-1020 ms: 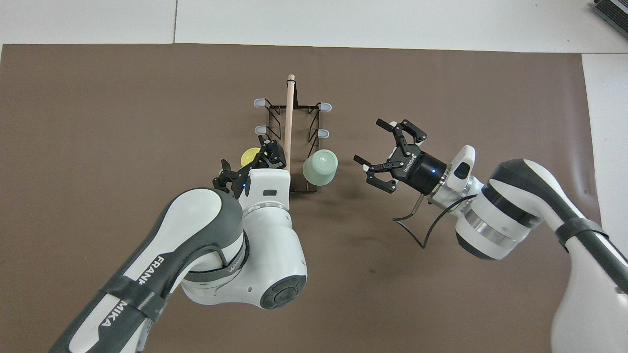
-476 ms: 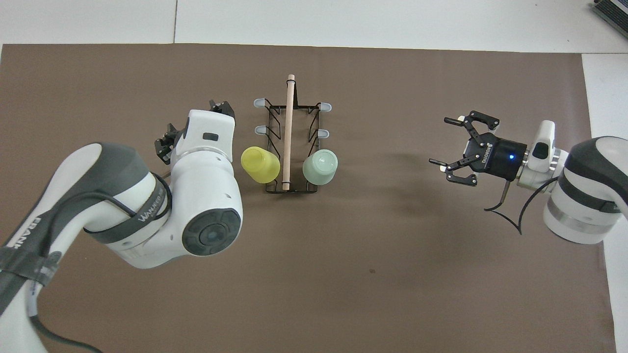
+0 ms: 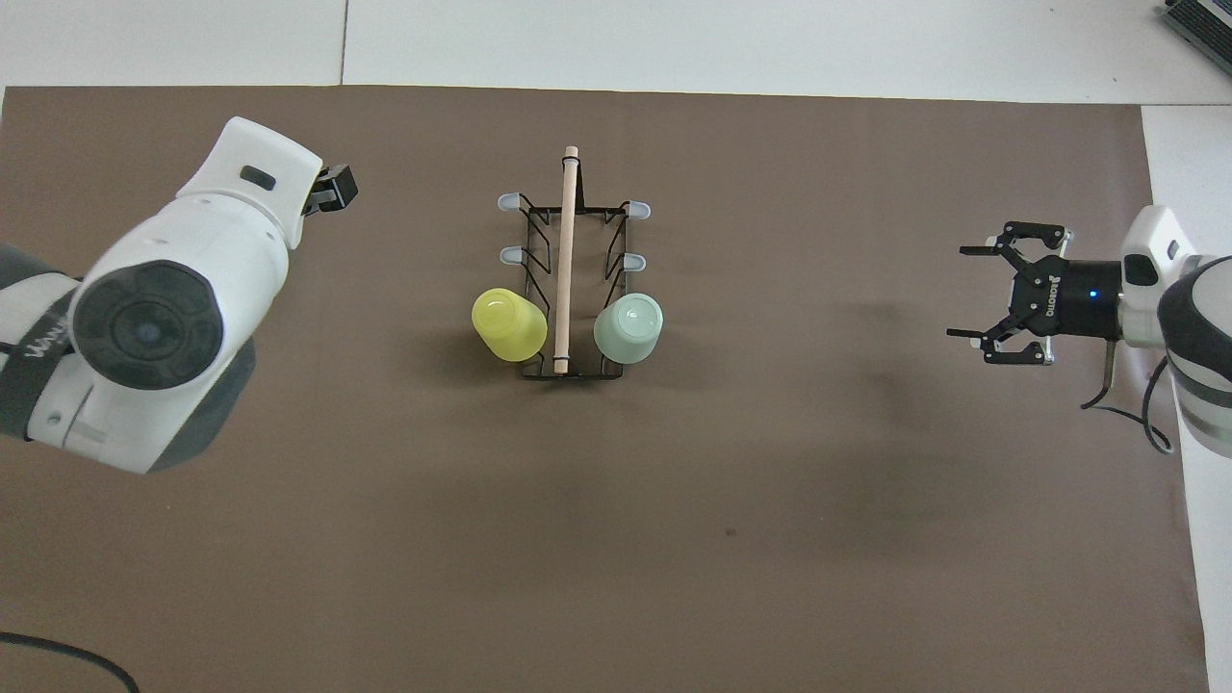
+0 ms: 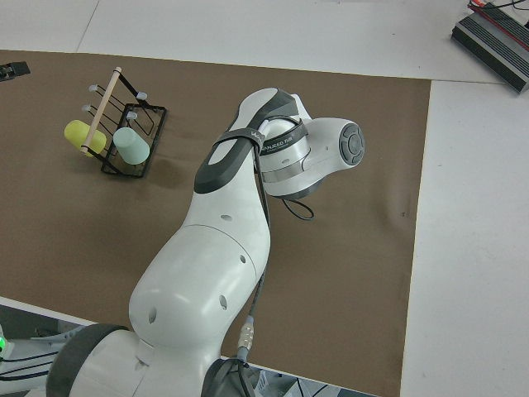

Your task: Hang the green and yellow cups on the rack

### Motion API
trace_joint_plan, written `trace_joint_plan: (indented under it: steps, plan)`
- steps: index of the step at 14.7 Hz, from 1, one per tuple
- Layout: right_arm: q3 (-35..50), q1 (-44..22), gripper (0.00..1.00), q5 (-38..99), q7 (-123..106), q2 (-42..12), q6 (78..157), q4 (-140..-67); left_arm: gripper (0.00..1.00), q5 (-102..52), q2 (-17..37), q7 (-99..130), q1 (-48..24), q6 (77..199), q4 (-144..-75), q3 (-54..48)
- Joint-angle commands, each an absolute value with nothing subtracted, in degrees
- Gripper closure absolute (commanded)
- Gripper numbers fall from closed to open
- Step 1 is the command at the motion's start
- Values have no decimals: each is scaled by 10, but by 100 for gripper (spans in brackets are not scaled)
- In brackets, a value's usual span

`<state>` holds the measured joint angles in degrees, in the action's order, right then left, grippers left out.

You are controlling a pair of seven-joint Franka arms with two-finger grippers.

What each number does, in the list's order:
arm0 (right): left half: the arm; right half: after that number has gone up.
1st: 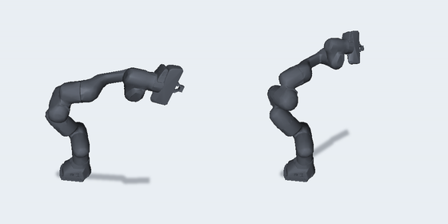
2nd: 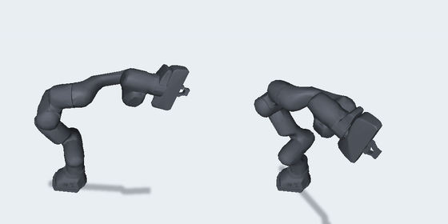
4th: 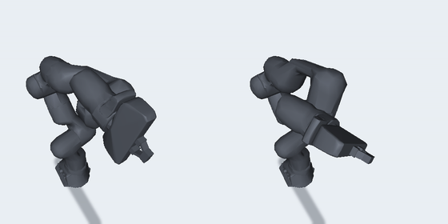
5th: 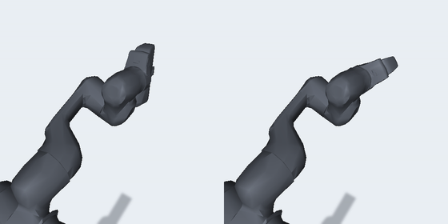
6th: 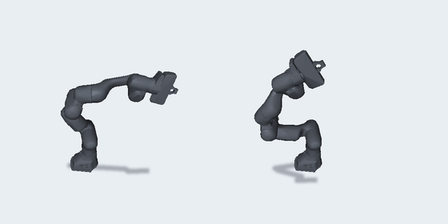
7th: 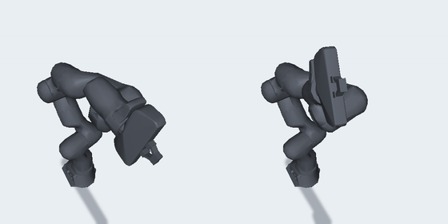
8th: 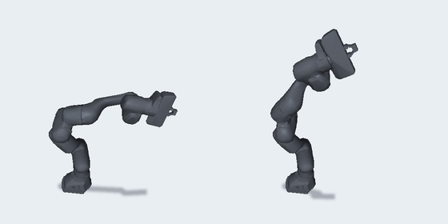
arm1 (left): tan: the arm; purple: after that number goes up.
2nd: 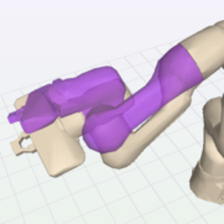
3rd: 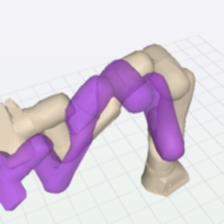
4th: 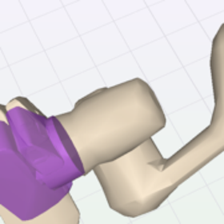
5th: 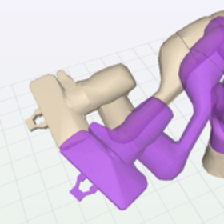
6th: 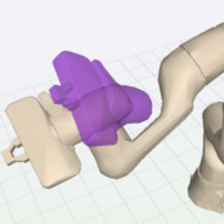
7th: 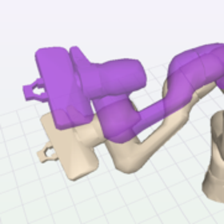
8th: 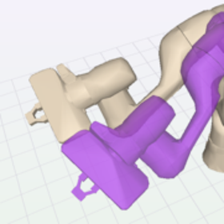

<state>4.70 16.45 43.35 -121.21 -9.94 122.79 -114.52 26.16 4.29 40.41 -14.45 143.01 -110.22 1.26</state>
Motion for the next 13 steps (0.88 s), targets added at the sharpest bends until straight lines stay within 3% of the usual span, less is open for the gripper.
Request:
trace_joint_plan:
  steps: [1,4,7,13]
  plan:
    - [54,176,0,344,-1153,-114,1235,-1122,0,136,38,209,-99,1379,-1079,7]
    - [54,166,0,211,-1052,-106,1235,-1100,0,-10,42,-12,-47,1226,-1000,14]
    - [62,137,0,77,-929,-83,1229,-1079,0,-44,46,-128,7,1092,-934,14]
    - [61,39,0,-5,-661,-61,1228,-1079,0,-16,-30,-172,12,974,-953,12]
